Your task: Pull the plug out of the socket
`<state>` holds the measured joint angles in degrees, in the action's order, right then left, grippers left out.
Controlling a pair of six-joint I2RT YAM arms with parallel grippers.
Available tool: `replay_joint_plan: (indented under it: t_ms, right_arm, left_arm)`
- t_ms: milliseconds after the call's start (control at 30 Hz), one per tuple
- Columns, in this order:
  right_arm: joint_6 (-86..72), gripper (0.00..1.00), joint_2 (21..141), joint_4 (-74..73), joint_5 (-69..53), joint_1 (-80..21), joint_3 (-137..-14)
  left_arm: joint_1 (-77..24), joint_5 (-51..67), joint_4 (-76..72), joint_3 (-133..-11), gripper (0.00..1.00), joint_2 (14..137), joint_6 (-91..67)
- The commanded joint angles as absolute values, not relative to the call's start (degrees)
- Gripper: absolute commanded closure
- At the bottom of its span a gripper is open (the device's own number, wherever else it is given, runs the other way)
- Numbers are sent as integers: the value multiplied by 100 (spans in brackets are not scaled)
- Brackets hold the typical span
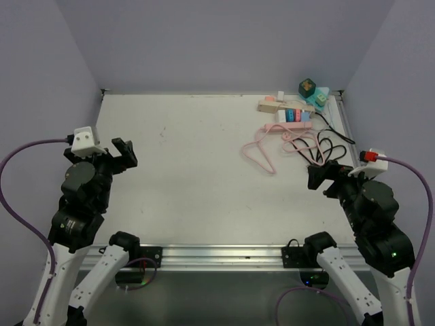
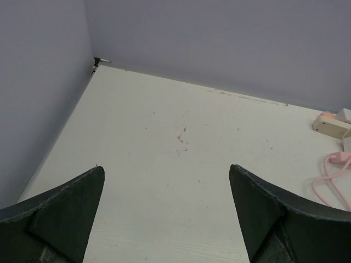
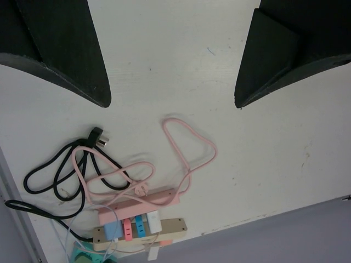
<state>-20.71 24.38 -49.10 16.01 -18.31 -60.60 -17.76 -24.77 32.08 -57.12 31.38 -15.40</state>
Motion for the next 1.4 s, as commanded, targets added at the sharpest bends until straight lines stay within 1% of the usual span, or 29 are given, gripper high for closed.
replay_joint_plan:
  t_ms: [0, 167, 233, 367, 400, 467, 567, 767, 833, 900, 933, 967, 1033, 1067, 1100, 1200, 1233, 1367]
  right_arm:
    - [-2250, 1, 2663, -4474, 1784, -1802, -5933]
    - [-2654, 1, 3391, -4316, 1890, -1802, -5924]
    - [-3083, 1, 3716, -4333, 2056, -1802, -5959]
    - [-3251, 1, 4604, -3938, 1898, -1811, -6003]
    - [-3400, 1, 4980, -3720, 1898, -1802, -5994]
    - [-3620, 1, 5394, -3578, 2047, -1810, -6038]
    - [-4103, 1, 6335, -3367, 2319, -1802, -6292]
    - [-5289, 1, 8312, -3024, 2917, -1810, -7118]
    - [-5738, 2, 8995, -3006, 3049, -1802, -7575]
    - [-6134, 3, 9420, -3128, 3295, -1810, -8119]
    - [-6265, 3, 9883, -3207, 3374, -1802, -8313]
    - [-6380, 3, 10088, -3365, 3488, -1802, -8515]
    - [-6653, 2, 10545, -3567, 3708, -1793, -9130]
    - [-6749, 1, 10999, -3899, 3761, -1793, -9358]
    - [-7020, 1, 11204, -4059, 3797, -1784, -9761]
    - [-7451, 1, 11838, -4289, 3543, -1653, -10255]
    - [-7679, 1, 12082, -4324, 3411, -1591, -10379]
    - [-7883, 1, 12436, -4210, 3199, -1433, -10564]
  left_arm:
    - [-1802, -2496, 2857, -5485, 0, 3059, -1406]
    - [-1854, -2241, 2795, -5117, 0, 2892, -1538]
    - [-1863, -2163, 2742, -5001, 0, 2830, -1573]
    - [-1881, -2031, 2707, -4782, 0, 2804, -1652]
    - [-1881, -2022, 2690, -4755, 0, 2812, -1661]
    - [-1881, -2013, 2681, -4729, 0, 2839, -1713]
    - [-1881, -2004, 2760, -4790, 0, 2953, -1828]
    - [-1881, -1934, 3014, -4930, 0, 3304, -2039]
    - [-1881, -1916, 3093, -4957, 1, 3375, -2109]
    - [-1881, -1951, 3181, -5010, 0, 3410, -2188]
    - [-1881, -1969, 3208, -5027, 0, 3410, -2249]
    - [-1881, -1995, 3243, -5019, 0, 3410, -2276]
    - [-1881, -2065, 3287, -5036, 0, 3393, -2364]
    - [-1881, -2100, 3331, -5045, 0, 3393, -2399]
    - [-1881, -2127, 3340, -5054, 0, 3375, -2426]
    - [-1881, -2232, 3349, -5098, 0, 3358, -2505]
    - [-1881, -2267, 3349, -5124, 0, 3366, -2514]
    - [-1881, -2390, 3401, -5185, 0, 3410, -2540]
